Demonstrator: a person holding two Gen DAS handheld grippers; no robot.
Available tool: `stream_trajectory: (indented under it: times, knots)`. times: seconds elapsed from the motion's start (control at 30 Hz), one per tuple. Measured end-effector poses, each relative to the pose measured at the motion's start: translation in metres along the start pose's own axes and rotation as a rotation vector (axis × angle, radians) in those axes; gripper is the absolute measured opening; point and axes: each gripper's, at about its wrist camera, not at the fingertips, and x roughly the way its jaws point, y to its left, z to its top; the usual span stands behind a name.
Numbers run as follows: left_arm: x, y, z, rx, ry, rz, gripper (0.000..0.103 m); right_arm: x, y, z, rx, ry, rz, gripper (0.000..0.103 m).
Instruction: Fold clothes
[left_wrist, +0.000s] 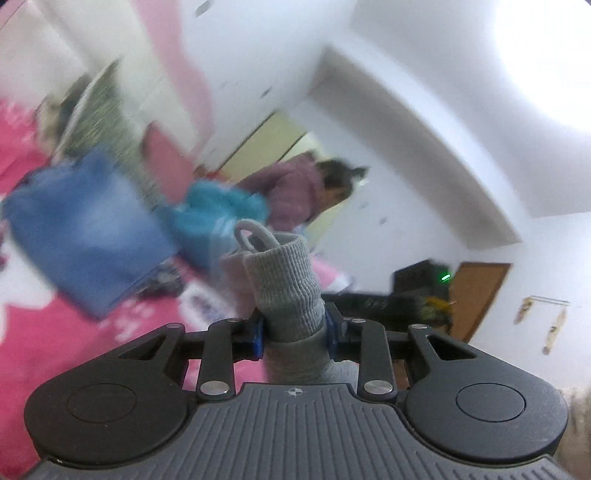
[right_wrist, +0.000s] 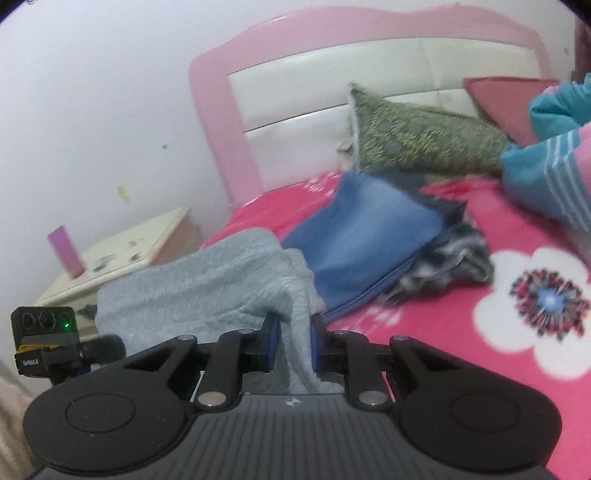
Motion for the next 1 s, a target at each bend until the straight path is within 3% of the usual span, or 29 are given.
stream_trajectory:
  times: [0.07,0.17,0.2,0.27,0.37,0.5,0.67,0.73,0.83,1.0]
  knots:
    - [0.003,0.034,-0.013,-0.094,0.072,0.075,0.029,0.026,-0.007,-0.004,-0.008,0.008,-0.031,0.018]
    - [0.009,0.084,-0.033,-0.235,0.180,0.186,0.029,0.087,-0.022,-0.032,0.012,0.088,-0.106,0.018]
    - [0.004,0.088,-0.037,-0.242,0.161,0.169,0.029,0.108,-0.026,-0.044,0.019,0.134,-0.123,0.018]
    - [0.006,0.085,-0.035,-0.244,0.169,0.185,0.029,0.122,-0.027,-0.057,0.025,0.107,-0.144,0.019]
    - [0.008,0.079,-0.030,-0.247,0.183,0.211,0.034,0.108,-0.032,-0.047,0.094,0.070,-0.168,0.024]
    - [0.002,0.072,-0.023,-0.268,0.174,0.262,0.043,0.048,-0.022,-0.032,0.110,-0.016,-0.344,0.025]
    - [-0.036,0.046,-0.006,-0.217,-0.012,0.407,0.049,-0.095,0.002,-0.041,0.223,-0.210,-0.549,0.026]
    - [-0.038,0.028,0.002,-0.150,-0.035,0.426,0.049,-0.160,0.016,-0.064,0.260,-0.274,-0.657,0.026]
    - [-0.014,-0.003,0.003,-0.050,0.046,0.357,0.049,-0.237,0.044,-0.110,0.264,-0.323,-0.818,0.026]
    - [0.058,-0.057,-0.029,0.091,0.306,0.199,0.050,-0.303,0.074,-0.209,0.410,-0.283,-0.991,0.026]
